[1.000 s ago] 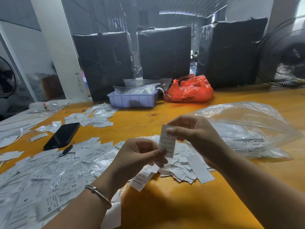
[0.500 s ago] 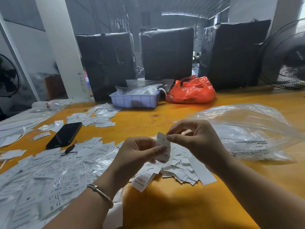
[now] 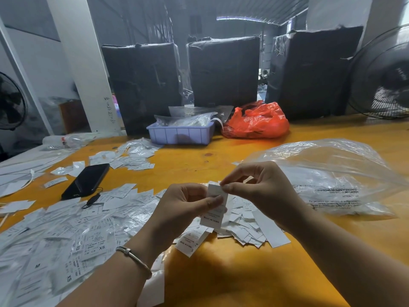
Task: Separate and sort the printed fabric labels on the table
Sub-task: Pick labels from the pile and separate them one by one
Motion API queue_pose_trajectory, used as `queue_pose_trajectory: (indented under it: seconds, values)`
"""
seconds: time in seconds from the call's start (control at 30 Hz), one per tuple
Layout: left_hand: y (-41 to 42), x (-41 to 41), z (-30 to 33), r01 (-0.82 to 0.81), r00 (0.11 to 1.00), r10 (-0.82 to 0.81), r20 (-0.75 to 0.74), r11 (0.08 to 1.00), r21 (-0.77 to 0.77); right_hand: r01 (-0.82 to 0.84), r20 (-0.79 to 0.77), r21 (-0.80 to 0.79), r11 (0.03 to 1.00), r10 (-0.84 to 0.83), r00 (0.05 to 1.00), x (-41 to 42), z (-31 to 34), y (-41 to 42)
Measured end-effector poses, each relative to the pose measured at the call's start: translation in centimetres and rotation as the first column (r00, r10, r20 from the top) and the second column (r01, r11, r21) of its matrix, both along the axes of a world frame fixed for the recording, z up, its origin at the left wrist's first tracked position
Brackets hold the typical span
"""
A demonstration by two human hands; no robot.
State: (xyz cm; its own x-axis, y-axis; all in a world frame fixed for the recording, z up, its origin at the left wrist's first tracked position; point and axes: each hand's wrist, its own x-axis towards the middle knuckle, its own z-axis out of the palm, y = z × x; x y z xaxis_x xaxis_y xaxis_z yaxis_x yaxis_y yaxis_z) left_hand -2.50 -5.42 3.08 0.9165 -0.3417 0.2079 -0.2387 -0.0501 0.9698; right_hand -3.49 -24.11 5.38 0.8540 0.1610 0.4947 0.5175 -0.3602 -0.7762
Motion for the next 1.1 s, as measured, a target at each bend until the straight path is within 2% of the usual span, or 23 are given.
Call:
queue_pose_trajectory:
  seconds: [0.27,0.37,0.47,0.5,0.57,0.63,0.77,0.87,0.93,1.0,1.1]
  values:
    - [0.1,0.1,0.0,-0.021,0.999,0.019,0.029,0.998,0.065,-0.035,-0.005,-0.087,0.996,0.035,0.999,0.2,-0.1,0.1]
    - [0.1,0.2,0.0,-0.049,0.998,0.047,0.038,0.997,0.058,0.006,0.016,-0.072,0.997,-0.004,1.0,0.6,-0.3,-0.1]
    - [0.5,0.6,0.1,-0.156,0.985,0.154,0.075,0.988,0.017,0.177,0.011,-0.09,0.98,-0.176,0.984,1.4,-0.7,-0.9]
    - [0.7,0.8,0.1,-0.201,0.975,0.198,0.103,0.979,0.022,0.251,0.0,-0.155,0.955,-0.254,0.967,1.8,-1.0,-1.3]
    - [1.2,1.2,0.1,-0.315,0.941,0.305,0.147,0.948,0.045,0.376,0.0,-0.376,0.847,-0.405,0.914,2.6,-1.6,-2.1]
    - [1.8,1.6,0.0,-0.468,0.875,0.442,0.2,0.877,0.11,0.478,0.044,-0.488,0.73,-0.527,0.849,3.1,-2.1,-2.9]
    - [3.0,2.1,0.2,-0.665,0.745,0.575,0.338,0.677,0.316,0.661,0.139,-0.48,0.577,-0.694,0.706,3.8,-2.0,-5.1]
    - [3.8,2.3,-0.1,-0.673,0.729,0.545,0.413,0.463,0.577,0.673,0.149,-0.595,0.438,-0.763,0.629,4.3,-2.3,-6.5]
    - [3.8,2.4,-0.4,-0.635,0.744,0.527,0.411,0.366,0.68,0.613,0.163,-0.715,0.336,-0.773,0.613,4.6,-2.6,-7.2]
    - [3.4,2.2,-0.5,-0.615,0.746,0.523,0.412,0.301,0.729,0.56,0.144,-0.778,0.285,-0.786,0.601,4.8,-2.7,-7.5]
    - [3.1,2.2,-0.6,-0.633,0.736,0.507,0.449,0.279,0.722,0.551,0.142,-0.791,0.265,-0.797,0.587,5.0,-3.0,-7.9]
